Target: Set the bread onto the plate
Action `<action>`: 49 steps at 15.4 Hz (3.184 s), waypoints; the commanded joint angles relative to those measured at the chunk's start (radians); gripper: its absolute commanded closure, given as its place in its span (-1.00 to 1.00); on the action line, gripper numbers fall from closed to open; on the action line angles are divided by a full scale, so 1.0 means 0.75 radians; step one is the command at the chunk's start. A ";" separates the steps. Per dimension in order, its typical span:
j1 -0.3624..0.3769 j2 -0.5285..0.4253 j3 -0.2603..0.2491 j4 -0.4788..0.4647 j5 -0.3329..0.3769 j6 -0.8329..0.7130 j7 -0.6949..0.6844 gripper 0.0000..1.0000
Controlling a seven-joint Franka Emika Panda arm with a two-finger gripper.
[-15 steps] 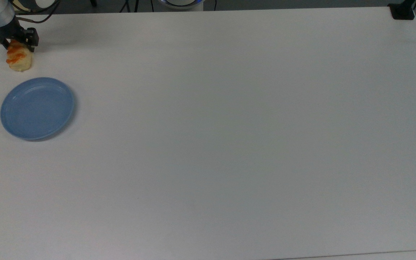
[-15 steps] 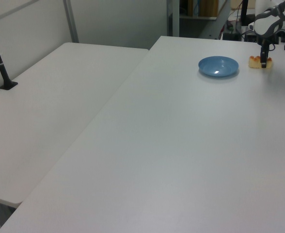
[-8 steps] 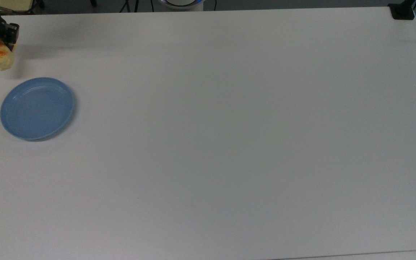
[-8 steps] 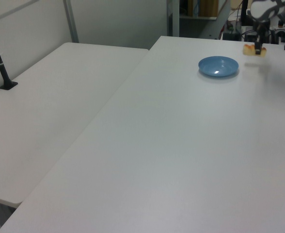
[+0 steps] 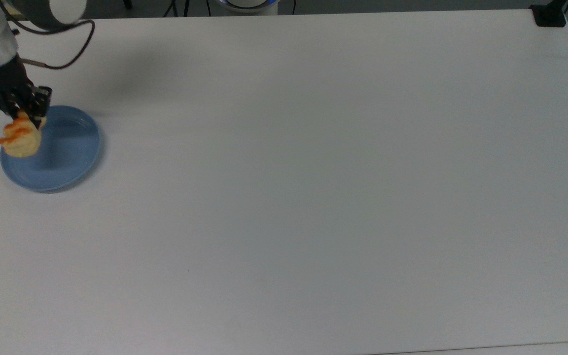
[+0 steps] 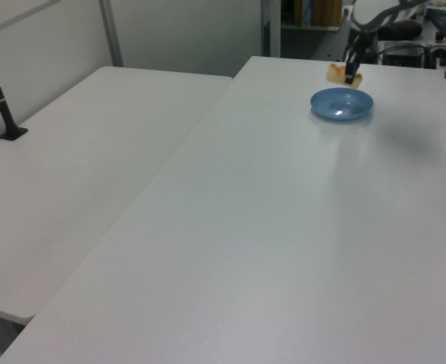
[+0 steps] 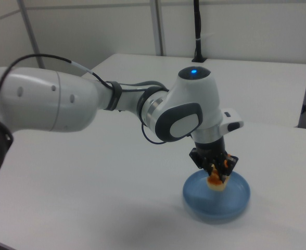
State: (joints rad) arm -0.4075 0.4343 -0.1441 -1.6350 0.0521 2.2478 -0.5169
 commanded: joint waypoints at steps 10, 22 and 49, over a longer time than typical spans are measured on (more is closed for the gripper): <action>0.081 0.118 -0.025 0.053 -0.100 0.030 0.067 0.36; 0.069 0.025 -0.027 -0.029 -0.160 0.004 0.196 -1.00; 0.462 -0.636 0.131 0.024 -0.037 -0.778 0.687 -1.00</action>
State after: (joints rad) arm -0.0612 -0.0288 -0.0566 -1.6047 0.0363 1.6432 -0.0685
